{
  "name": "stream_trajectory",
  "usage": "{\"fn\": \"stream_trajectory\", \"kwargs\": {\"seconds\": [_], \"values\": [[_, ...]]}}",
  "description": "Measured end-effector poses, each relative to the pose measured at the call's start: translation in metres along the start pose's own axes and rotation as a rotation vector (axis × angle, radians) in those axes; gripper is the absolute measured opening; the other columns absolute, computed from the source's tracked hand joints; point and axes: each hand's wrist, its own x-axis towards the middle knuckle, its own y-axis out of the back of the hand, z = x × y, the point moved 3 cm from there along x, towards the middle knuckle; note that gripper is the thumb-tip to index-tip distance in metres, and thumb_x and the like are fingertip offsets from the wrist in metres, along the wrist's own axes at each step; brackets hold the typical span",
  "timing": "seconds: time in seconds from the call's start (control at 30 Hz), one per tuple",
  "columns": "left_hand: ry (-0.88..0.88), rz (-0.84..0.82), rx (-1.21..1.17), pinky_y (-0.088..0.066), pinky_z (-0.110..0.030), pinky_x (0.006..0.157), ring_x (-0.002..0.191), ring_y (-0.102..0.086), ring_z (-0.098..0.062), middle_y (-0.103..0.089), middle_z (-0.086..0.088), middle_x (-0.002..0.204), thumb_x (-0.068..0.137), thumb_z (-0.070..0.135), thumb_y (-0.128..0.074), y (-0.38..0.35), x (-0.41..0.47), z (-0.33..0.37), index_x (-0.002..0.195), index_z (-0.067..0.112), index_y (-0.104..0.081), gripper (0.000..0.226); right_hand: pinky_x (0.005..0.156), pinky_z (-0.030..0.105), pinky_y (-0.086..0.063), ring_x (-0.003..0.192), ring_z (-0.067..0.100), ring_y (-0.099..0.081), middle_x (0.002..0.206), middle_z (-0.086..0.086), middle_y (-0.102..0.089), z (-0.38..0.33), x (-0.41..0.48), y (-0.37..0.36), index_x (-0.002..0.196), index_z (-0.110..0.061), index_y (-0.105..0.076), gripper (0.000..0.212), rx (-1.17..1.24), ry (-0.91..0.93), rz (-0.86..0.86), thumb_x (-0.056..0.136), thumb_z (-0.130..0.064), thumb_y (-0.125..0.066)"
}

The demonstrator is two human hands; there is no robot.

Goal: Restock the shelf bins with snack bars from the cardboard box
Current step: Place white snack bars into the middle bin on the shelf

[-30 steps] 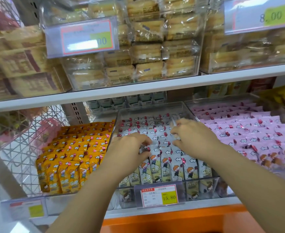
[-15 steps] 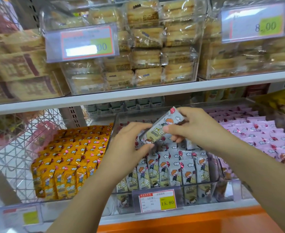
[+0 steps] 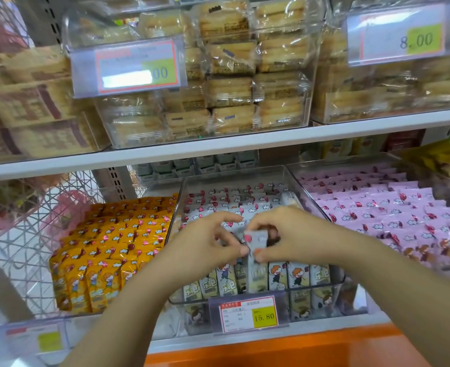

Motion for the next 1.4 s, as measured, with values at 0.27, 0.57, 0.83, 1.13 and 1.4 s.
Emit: {"fn": "stream_trajectory", "kwargs": {"seconds": [0.27, 0.57, 0.83, 1.13, 1.4], "values": [[0.035, -0.132, 0.126, -0.055, -0.038, 0.085, 0.081, -0.068, -0.005, -0.072, 0.012, 0.087, 0.087, 0.027, -0.068, -0.016, 0.004, -0.008, 0.13, 0.039, -0.05, 0.048, 0.109, 0.041, -0.025, 0.121, 0.015, -0.043, 0.13, -0.011, -0.054, 0.032, -0.003, 0.029, 0.127, -0.039, -0.053, 0.037, -0.622, -0.27, 0.31, 0.09, -0.042, -0.056], [0.014, -0.113, 0.112, -0.053, -0.02, 0.08, 0.081, -0.063, 0.002, -0.067, 0.014, 0.087, 0.09, 0.026, -0.064, -0.017, 0.005, -0.009, 0.125, 0.038, -0.055, 0.038, 0.115, 0.053, 0.003, 0.139, 0.022, -0.026, 0.133, -0.004, -0.055, 0.05, 0.0, 0.023, 0.139, -0.036, -0.04, 0.061, -0.657, -0.381, 0.159, 0.084, -0.054, -0.06], [-0.021, -0.064, 0.107, -0.048, -0.017, 0.068, 0.07, -0.06, 0.005, -0.067, 0.016, 0.085, 0.089, 0.031, -0.065, -0.014, 0.007, -0.01, 0.121, 0.037, -0.057, 0.033, 0.116, 0.046, 0.009, 0.117, 0.013, -0.055, 0.125, -0.009, -0.062, 0.047, 0.003, 0.015, 0.14, -0.038, -0.037, 0.058, -0.655, -0.223, 0.216, 0.09, -0.016, -0.056], [-0.08, 0.095, 0.09, -0.046, -0.012, 0.055, 0.069, -0.06, 0.007, -0.064, 0.02, 0.088, 0.092, 0.025, -0.06, -0.003, 0.004, -0.005, 0.108, 0.042, -0.055, 0.024, 0.095, 0.024, -0.042, 0.104, 0.012, -0.055, 0.127, -0.003, -0.055, 0.044, -0.001, 0.026, 0.111, -0.023, -0.069, 0.03, -0.239, -0.169, 0.568, 0.086, -0.009, -0.062], [-0.183, 0.299, -0.016, -0.053, -0.021, 0.085, 0.105, -0.052, 0.007, -0.045, 0.025, 0.126, 0.085, 0.031, -0.069, 0.015, 0.002, 0.0, 0.123, 0.055, -0.039, 0.054, 0.071, 0.034, -0.06, 0.062, 0.01, -0.066, 0.086, -0.003, -0.068, 0.017, -0.003, 0.039, 0.086, -0.027, -0.07, 0.019, 0.61, -0.164, 0.616, 0.093, -0.016, -0.057]]}}
